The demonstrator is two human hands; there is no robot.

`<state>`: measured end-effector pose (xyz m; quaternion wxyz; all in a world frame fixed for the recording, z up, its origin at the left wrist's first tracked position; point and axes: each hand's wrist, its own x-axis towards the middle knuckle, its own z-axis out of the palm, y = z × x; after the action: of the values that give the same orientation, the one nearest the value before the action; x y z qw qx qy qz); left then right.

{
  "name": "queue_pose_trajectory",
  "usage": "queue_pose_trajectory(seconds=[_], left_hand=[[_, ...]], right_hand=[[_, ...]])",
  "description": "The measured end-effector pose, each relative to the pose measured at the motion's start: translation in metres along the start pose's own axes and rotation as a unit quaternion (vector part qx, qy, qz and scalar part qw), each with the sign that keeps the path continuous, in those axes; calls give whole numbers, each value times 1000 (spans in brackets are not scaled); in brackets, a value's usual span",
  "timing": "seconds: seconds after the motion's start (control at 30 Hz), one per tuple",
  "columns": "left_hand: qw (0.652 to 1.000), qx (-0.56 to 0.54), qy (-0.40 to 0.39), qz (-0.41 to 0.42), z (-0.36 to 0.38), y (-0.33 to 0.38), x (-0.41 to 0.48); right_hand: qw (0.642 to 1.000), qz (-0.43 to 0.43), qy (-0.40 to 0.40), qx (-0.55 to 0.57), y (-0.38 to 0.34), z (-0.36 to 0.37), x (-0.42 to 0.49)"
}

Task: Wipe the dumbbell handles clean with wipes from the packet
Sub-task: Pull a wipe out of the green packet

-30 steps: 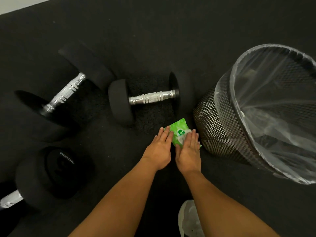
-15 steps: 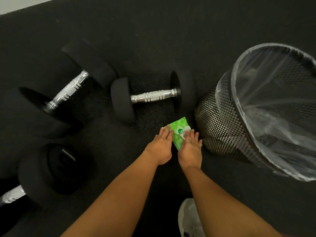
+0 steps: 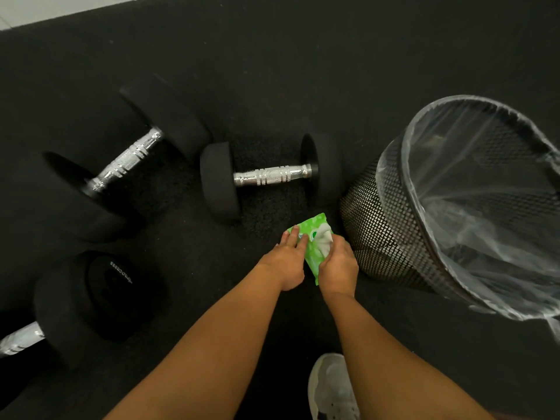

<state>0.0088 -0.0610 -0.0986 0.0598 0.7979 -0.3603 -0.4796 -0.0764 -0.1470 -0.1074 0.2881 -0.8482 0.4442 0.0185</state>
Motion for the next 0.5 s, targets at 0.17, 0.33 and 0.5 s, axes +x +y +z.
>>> queue_pose_trajectory(seconds=[0.17,0.33,0.5], left_hand=[[1000,-8,4,6,-10,2,-7],[991,-118,57,-6,-25,2,-19],[956,-258,127,-54,-41,-9,-34]], right_hand=[[998,15,26,51,-12,-10,-3],[995,5,58,78,-35,-10,-6],[997,-12,49,64,-71,-10,-13]])
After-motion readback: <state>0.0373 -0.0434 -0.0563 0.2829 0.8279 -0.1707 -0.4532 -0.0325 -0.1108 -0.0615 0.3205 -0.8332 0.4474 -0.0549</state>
